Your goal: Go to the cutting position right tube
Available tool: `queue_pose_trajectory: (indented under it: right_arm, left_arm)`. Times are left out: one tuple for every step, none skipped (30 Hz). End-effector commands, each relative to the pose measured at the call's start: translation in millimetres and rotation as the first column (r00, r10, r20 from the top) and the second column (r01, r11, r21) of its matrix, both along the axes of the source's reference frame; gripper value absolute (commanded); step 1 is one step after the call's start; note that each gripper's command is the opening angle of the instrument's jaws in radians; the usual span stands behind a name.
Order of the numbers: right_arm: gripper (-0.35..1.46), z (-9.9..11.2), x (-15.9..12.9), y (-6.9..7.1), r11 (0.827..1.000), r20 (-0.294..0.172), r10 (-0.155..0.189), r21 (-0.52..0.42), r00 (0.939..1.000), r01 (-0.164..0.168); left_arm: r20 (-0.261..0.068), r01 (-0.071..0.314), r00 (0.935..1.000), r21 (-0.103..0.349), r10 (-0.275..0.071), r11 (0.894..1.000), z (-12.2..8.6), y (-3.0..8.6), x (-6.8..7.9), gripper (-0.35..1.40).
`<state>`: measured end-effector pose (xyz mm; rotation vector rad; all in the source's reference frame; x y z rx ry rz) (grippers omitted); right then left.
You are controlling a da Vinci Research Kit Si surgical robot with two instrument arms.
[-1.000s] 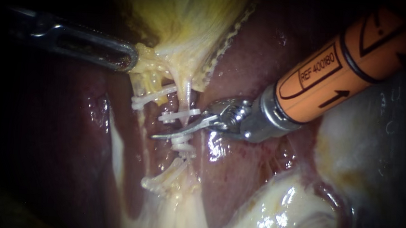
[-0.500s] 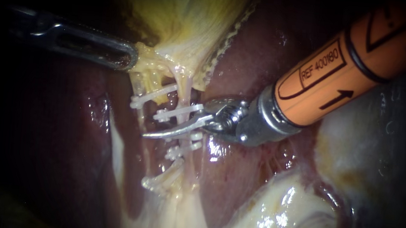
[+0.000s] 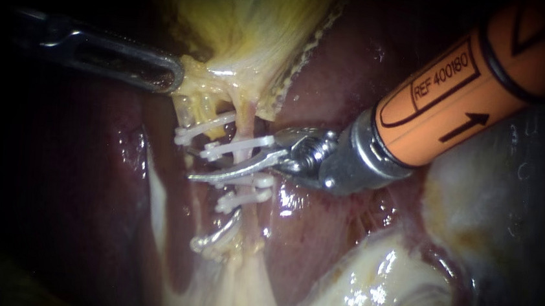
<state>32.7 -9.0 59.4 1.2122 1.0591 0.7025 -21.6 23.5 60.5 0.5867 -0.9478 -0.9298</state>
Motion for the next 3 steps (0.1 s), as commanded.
queue_pose_trajectory:
  right_arm:
    - [1.41, 0.1, 0.0, 0.0, 1.000, 0.000, -0.001, 0.000, 1.0000, 0.001]
    - [1.41, 0.1, 0.0, 0.0, 1.000, 0.000, -0.001, 0.000, 1.0000, 0.001]
    - [1.41, 0.1, 0.0, 0.0, 1.000, 0.000, -0.001, 0.000, 1.0000, 0.001]
  left_arm:
    - [0.000, 0.000, 1.0000, 0.000, 0.000, 1.000, 0.0, 0.0, 0.0, -0.35]
    - [0.000, 0.000, 1.0000, 0.000, 0.000, 1.000, 0.0, 0.0, 0.0, -0.35]
    - [0.000, 0.000, 1.0000, 0.000, 0.000, 1.000, 0.0, 0.0, 0.0, -0.35]
